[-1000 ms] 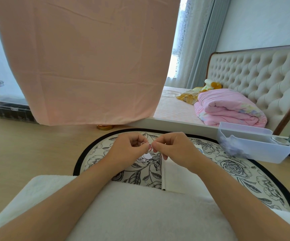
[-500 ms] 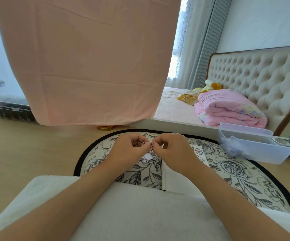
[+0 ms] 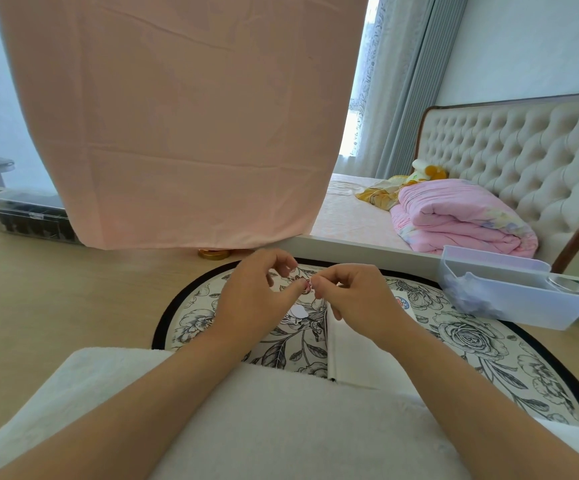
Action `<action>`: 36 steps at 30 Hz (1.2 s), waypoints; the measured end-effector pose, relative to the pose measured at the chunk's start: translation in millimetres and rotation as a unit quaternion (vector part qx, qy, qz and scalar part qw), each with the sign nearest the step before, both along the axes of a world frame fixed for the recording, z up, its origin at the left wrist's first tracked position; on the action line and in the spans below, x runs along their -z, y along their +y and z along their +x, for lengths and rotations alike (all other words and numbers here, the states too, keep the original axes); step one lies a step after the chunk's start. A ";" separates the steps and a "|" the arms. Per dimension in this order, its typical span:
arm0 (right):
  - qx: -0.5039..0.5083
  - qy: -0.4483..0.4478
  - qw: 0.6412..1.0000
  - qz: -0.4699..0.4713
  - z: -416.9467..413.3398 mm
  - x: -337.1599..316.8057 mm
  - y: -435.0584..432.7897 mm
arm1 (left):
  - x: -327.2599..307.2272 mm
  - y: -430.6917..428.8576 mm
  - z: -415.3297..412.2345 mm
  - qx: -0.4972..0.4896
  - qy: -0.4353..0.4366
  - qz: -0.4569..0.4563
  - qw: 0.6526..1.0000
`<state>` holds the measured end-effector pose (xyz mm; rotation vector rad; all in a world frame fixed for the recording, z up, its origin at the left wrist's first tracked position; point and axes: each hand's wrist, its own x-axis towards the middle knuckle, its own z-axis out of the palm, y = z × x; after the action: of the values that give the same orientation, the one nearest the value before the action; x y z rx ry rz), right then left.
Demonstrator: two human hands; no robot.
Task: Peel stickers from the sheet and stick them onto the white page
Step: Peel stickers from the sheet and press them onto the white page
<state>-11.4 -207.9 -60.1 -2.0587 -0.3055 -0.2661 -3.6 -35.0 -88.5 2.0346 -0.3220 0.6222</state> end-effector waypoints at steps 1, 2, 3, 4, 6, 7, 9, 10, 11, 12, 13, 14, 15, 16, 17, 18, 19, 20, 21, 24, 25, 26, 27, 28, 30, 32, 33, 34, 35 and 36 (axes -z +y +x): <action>0.008 -0.007 1.000 -0.003 0.2 0.0 0.1 | -1.1 -0.6 -1.0 -0.002 -0.009 0.006 1.000; 0.017 -0.018 1.000 -0.011 0.8 0.3 0.0 | -1.7 -2.1 -1.6 0.006 0.000 -0.001 1.000; 0.025 -0.033 0.999 -0.025 1.7 0.5 0.2 | -2.0 -4.2 -2.0 0.016 0.018 -0.009 1.000; 0.031 -0.048 0.997 -0.043 2.2 0.7 0.3 | -2.0 -6.7 -2.5 0.025 0.037 -0.018 0.999; 0.038 -0.073 0.994 -0.076 2.6 1.2 0.5 | -2.1 -10.8 -3.9 0.046 0.066 -0.039 0.996; 0.041 -0.086 0.991 -0.093 2.6 1.8 0.2 | -3.0 -12.1 -5.0 0.055 0.076 -0.053 0.994; 0.051 -0.110 0.985 -0.126 1.7 2.5 -0.1 | -5.7 -12.9 -6.8 0.064 0.099 -0.084 0.989; 0.057 -0.120 0.981 -0.139 1.4 2.5 0.0 | -6.7 -12.9 -7.3 0.068 0.108 -0.096 0.987; 0.061 -0.130 0.979 -0.148 0.9 2.5 0.0 | -7.3 -12.9 -7.9 0.071 0.114 -0.105 0.985; 0.064 -0.138 0.976 -0.156 0.7 2.8 0.1 | -7.3 -13.1 -8.3 0.072 0.118 -0.110 0.984; 0.065 -0.143 0.974 -0.165 0.8 3.2 0.2 | -7.3 -13.2 -8.4 0.070 0.119 -0.111 0.984; 0.065 -0.146 0.972 -0.174 0.8 3.6 0.1 | -6.9 -13.1 -8.0 0.067 0.118 -0.106 0.985; 0.064 -0.148 0.970 -0.181 0.7 3.9 0.1 | -6.2 -13.1 -7.2 0.064 0.116 -0.100 0.986; 0.064 -0.148 0.970 -0.183 0.8 4.0 0.2 | -5.5 -13.1 -6.6 0.064 0.115 -0.094 0.987; 0.064 -0.146 0.971 -0.179 0.2 3.7 0.2 | -5.1 -13.2 -6.1 0.066 0.115 -0.090 0.987; 0.062 -0.142 0.973 -0.170 0.0 3.3 0.2 | -4.8 -13.3 -5.6 0.068 0.115 -0.086 0.987; 0.059 -0.136 0.976 -0.156 0.0 2.9 0.0 | -4.7 -13.3 -5.0 0.071 0.115 -0.082 0.987; 0.054 -0.127 0.980 -0.142 -0.1 2.4 0.0 | -4.4 -13.1 -4.2 0.074 0.117 -0.079 0.987; 0.047 -0.113 0.984 -0.128 -0.4 1.6 -0.3 | -4.6 -13.1 -3.9 0.080 0.119 -0.077 0.987; 0.023 -0.060 0.995 -0.080 -1.2 -1.5 -1.3 | -5.9 -13.3 -3.7 0.098 0.127 -0.084 0.983; 0.018 -0.038 0.997 -0.062 -2.1 -3.1 -2.2 | -6.5 -13.7 -4.0 0.103 0.128 -0.083 0.983; 0.010 -0.014 0.999 -0.042 -3.2 -5.0 -3.4 | -7.2 -14.3 -4.5 0.108 0.128 -0.082 0.982; 0.001 0.011 1.000 -0.022 -4.9 -7.3 -4.8 | -7.8 -15.1 -4.9 0.113 0.128 -0.081 0.982; -0.008 0.031 0.999 -0.005 -6.1 -9.1 -6.6 | -8.5 -16.0 -5.4 0.117 0.130 -0.081 0.981; -0.022 0.052 0.998 0.023 -8.2 -12.0 -12.1 | -10.2 -19.1 -6.1 0.125 0.133 -0.075 0.980; -0.029 0.054 0.997 0.048 -9.2 -14.7 -20.0 | -13.0 -24.2 -6.4 0.129 0.129 -0.062 0.981; -0.029 0.055 0.996 0.056 -9.3 -16.2 -25.1 | -15.1 -27.6 -7.0 0.132 0.128 -0.059 0.981; -0.026 0.057 0.996 0.060 -9.1 -17.4 -30.9 | -17.2 -31.7 -7.2 0.136 0.128 -0.057 0.981; -0.022 0.058 0.996 0.063 -9.3 -18.6 -37.0 | -19.5 -36.3 -7.5 0.141 0.129 -0.055 0.980; -0.018 0.058 0.996 0.067 -9.3 -19.4 -43.7 | -21.8 -41.4 -7.9 0.145 0.130 -0.054 0.979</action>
<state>-20.7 -251.6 -40.7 -1.9255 -0.2474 -0.1413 -11.5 -76.4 -66.7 1.8904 -0.4085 0.1867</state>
